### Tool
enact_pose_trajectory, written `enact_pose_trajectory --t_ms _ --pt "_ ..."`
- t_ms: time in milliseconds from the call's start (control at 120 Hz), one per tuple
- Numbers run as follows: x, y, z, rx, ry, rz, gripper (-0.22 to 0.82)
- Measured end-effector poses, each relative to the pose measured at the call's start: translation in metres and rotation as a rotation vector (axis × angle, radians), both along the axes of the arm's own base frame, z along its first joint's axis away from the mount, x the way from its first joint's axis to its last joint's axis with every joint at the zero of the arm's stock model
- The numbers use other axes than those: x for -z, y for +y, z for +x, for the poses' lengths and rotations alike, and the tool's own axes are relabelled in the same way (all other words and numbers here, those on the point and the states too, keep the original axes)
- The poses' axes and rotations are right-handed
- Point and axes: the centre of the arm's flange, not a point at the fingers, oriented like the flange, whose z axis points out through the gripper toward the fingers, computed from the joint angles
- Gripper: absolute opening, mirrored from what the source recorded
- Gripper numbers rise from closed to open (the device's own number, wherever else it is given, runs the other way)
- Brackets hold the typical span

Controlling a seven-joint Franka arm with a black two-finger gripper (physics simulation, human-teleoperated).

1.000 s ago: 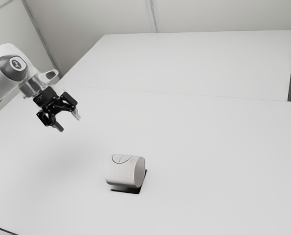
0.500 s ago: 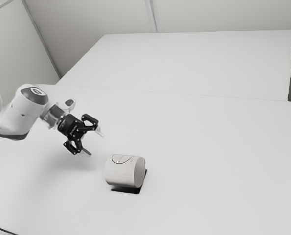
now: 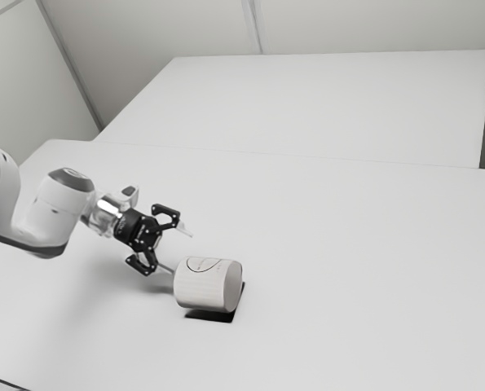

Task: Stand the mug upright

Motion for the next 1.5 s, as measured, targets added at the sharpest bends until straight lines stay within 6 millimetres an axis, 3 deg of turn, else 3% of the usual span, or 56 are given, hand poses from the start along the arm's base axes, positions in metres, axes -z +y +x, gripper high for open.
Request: enact_pose_trajectory --t_ms 400,567,658,783,967,1167,1275,1500 --pt "0.011 -0.023 0.009 -0.07 0.061 -0.07 0.6" --pt "0.012 -0.029 0.009 -0.066 0.084 -0.068 0.19" --pt "0.01 -0.029 0.01 -0.064 0.092 -0.064 0.04" --pt "0.004 -0.033 0.014 -0.057 0.092 -0.061 -0.08" --pt "-0.004 -0.038 0.02 -0.053 0.089 -0.054 -0.14" --pt "-0.024 -0.042 0.033 -0.007 0.057 -0.002 -0.15" --pt "-0.06 -0.049 0.052 0.125 -0.023 0.139 -0.15" --pt "-0.094 -0.082 0.057 0.402 -0.14 0.482 -0.17"
